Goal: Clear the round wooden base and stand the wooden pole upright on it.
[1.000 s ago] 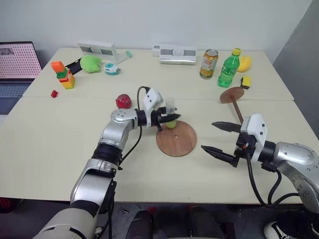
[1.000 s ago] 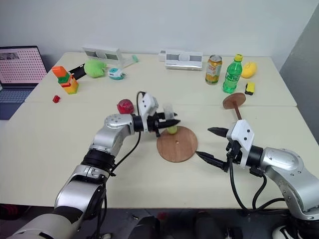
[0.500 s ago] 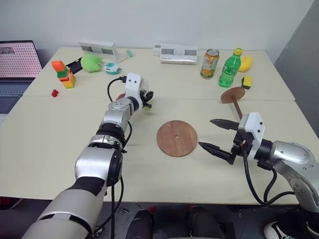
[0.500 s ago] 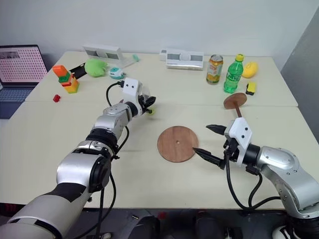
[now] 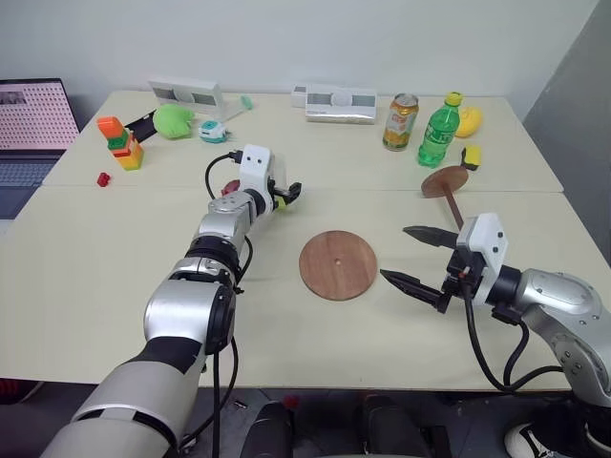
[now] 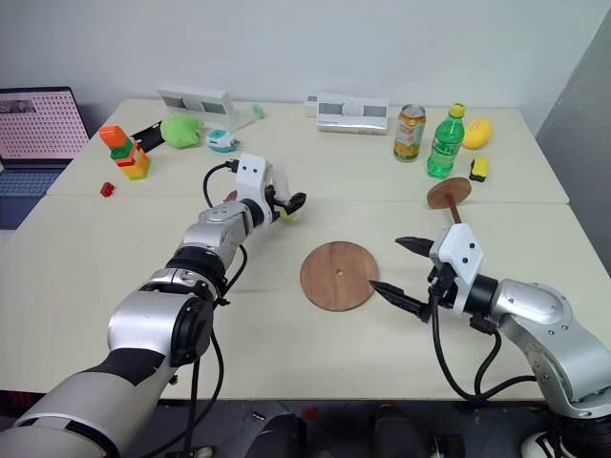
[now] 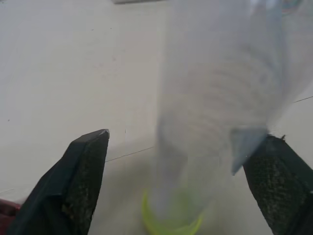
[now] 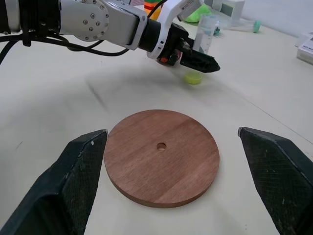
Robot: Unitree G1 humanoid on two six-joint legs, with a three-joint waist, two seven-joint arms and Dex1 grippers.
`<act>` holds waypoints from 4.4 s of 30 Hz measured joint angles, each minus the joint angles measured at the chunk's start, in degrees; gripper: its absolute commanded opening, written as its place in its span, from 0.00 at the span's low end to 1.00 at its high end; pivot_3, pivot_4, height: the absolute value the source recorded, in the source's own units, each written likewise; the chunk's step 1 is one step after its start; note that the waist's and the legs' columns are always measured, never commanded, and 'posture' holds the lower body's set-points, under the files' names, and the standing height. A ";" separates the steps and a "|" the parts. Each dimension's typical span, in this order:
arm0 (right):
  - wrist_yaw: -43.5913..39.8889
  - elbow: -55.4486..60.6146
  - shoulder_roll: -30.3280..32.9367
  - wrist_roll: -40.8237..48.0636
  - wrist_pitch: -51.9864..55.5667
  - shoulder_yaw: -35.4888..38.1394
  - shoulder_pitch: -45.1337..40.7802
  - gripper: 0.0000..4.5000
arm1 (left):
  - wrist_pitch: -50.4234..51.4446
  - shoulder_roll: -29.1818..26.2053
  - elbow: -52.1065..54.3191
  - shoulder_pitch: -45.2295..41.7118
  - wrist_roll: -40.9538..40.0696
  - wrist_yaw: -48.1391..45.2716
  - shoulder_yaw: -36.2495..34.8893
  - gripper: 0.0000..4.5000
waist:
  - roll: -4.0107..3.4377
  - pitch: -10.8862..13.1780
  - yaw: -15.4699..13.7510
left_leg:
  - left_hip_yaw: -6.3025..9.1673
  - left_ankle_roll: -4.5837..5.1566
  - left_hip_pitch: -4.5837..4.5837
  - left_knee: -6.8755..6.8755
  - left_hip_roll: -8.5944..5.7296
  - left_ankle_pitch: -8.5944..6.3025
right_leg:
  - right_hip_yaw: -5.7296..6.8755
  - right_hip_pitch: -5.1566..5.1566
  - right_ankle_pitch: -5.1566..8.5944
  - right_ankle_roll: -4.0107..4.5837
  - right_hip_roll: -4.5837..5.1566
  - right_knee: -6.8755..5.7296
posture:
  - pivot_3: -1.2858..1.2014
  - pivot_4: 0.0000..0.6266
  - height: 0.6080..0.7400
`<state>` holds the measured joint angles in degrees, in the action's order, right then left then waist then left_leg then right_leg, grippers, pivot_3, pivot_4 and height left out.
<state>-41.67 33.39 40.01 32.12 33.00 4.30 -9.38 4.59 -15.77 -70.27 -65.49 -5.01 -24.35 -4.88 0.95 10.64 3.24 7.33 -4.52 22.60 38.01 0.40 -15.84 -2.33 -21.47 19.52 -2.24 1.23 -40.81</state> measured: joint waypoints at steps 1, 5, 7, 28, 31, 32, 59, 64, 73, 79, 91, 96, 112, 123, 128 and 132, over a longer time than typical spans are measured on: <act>0.01 0.00 -0.01 0.00 0.00 0.00 -0.18 1.00 | 0.00 -0.08 0.01 0.07 0.19 -0.05 0.03 0.99 | 0.00 0.00 0.00 | 0.01 0.00 0.00 0.00 0.00 0.00 | 0.01 0.00 0.00 0.00 0.00 0.00 | 0.52 0.24 1.00; 0.02 0.00 -0.03 -0.01 0.00 -0.07 -0.27 1.00 | 0.10 -0.56 0.65 1.16 1.28 -0.93 0.51 0.99 | 0.00 0.00 0.01 | 0.00 0.00 0.00 0.00 0.00 0.00 | 0.00 0.00 0.00 0.00 0.00 0.00 | 0.52 0.24 1.00; 0.03 0.00 -0.04 0.00 0.00 -0.09 -0.27 1.00 | 0.53 -0.80 1.38 2.17 1.83 -1.46 0.85 0.99 | 0.00 0.00 0.01 | 0.01 0.00 0.00 0.00 0.00 0.00 | 0.00 0.00 0.00 0.00 0.00 -0.01 | 0.52 0.24 1.00; 0.52 0.11 -0.24 0.10 0.03 -1.09 -0.12 1.00 | 25.25 -10.13 38.65 13.72 3.62 -9.26 5.87 0.99 | -0.01 0.00 0.10 | 0.05 -0.01 -0.01 0.00 0.05 0.01 | 0.00 -0.01 0.00 0.00 -0.02 -0.03 | 0.52 0.24 1.00; 0.50 0.12 -0.22 0.14 0.03 -1.09 -0.08 1.00 | 30.61 -13.32 45.53 14.71 3.63 -11.68 7.18 0.99 | -0.01 0.00 0.04 | 0.05 -0.01 0.00 0.01 0.04 0.01 | 0.00 0.00 0.00 0.00 -0.02 -0.01 | 0.52 0.24 1.00; 0.49 0.13 -0.22 0.15 0.03 -1.09 -0.10 1.00 | 31.98 -14.19 47.32 14.92 3.57 -12.58 7.53 0.99 | -0.01 0.00 0.03 | 0.04 -0.01 0.00 0.01 0.05 0.01 | 0.00 0.00 0.00 0.00 -0.02 -0.01 | 0.52 0.24 1.00; 7.48 -32.15 15.47 -0.47 45.41 -13.02 -39.17 1.00 | 15.99 -24.91 68.07 22.51 -15.00 -58.51 14.74 0.99 | -0.05 0.02 0.02 | -0.32 0.20 0.33 -0.06 0.14 -0.11 | -0.20 -0.50 -0.01 0.04 -0.06 -0.01 | 0.52 0.24 1.00; 5.68 -48.01 13.34 -9.34 43.99 -25.36 -45.87 1.00 | 13.63 -21.56 65.57 21.14 -13.81 -58.27 16.44 0.99 | -0.05 0.02 0.43 | -0.43 0.26 0.34 -0.04 0.09 -0.14 | -0.33 -0.58 -0.01 0.04 0.01 -0.08 | 0.52 0.24 1.00; -7.60 -68.81 6.32 -19.63 33.47 -36.36 -54.61 0.63 | 12.53 -20.09 65.23 21.41 -12.98 -57.74 17.45 1.00 | -0.06 0.02 1.62 | -0.40 0.07 0.34 -0.04 0.13 -0.04 | -0.32 -0.64 -0.01 0.04 -0.02 -0.12 | 0.52 0.24 1.00; -11.96 -76.01 3.83 -24.74 29.73 -37.07 -57.63 0.29 | 12.62 -20.21 65.64 22.25 -12.91 -57.34 17.49 1.00 | -0.06 0.02 1.64 | -0.36 0.06 0.34 -0.02 0.12 -0.03 | -0.30 -0.64 -0.01 0.04 -0.01 -0.15 | 0.52 0.24 1.00; -7.79 -69.42 2.05 -23.06 37.40 -20.11 -54.20 0.05 | 13.75 -21.84 66.32 24.65 -12.21 -55.53 17.48 1.00 | -0.07 0.01 1.58 | -0.36 0.06 0.36 -0.02 0.12 -0.03 | -0.30 -0.65 -0.01 0.04 0.00 -0.19 | 0.52 0.24 1.00; 1.04 -46.05 -5.38 -15.39 36.38 3.83 -47.91 0.05 | 14.99 -24.38 66.85 27.12 -12.22 -55.15 16.81 1.00 | -0.07 0.00 1.86 | -0.27 0.06 0.37 -0.07 0.23 -0.03 | -0.21 -0.68 -0.01 0.04 -0.09 -0.25 | 0.52 0.24 1.00; 11.98 -9.53 -32.43 -14.59 -0.34 -7.85 -16.83 0.05 | 17.03 -28.22 67.78 31.17 -11.54 -54.58 15.46 1.00 | -0.08 -0.02 1.76 | -0.23 0.01 0.26 0.00 0.15 0.00 | -0.22 -0.61 -0.01 0.04 -0.08 -0.36 | 0.52 0.24 1.00; 12.49 -20.55 -35.87 -19.68 -15.77 -15.76 -13.64 0.05 | 17.60 -28.26 69.41 33.12 -11.53 -53.06 15.47 1.00 | -0.09 -0.02 1.75 | -0.22 0.01 0.24 -0.04 0.19 0.00 | -0.22 -0.62 -0.01 0.04 -0.12 -0.36 | 0.52 0.24 1.00; 12.51 -22.63 -35.96 -20.20 -18.84 -16.97 -12.55 0.05 | 17.62 -28.40 69.41 33.28 -11.53 -52.68 15.47 1.00 | -0.08 -0.02 1.73 | -0.21 0.00 0.24 -0.03 0.18 0.00 | -0.22 -0.61 -0.01 0.04 -0.11 -0.36 | 0.52 0.24 1.00; 12.68 -24.84 -35.92 -21.14 -21.30 -16.98 -12.27 0.05 | 17.61 -28.59 69.41 33.29 -11.54 -52.68 15.47 1.00 | -0.08 -0.03 1.73 | -0.22 0.00 0.23 -0.03 0.18 0.00 | -0.23 -0.61 -0.01 0.04 -0.11 -0.36 | 0.52 0.24 1.00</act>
<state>-28.99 8.55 4.08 10.98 11.71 -12.68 -21.66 22.20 -44.36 -0.86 -32.20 -16.54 -77.03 10.59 0.87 10.62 4.97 7.11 -4.52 22.84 37.98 0.58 -15.84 -2.55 -22.08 19.51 -2.20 1.12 -41.16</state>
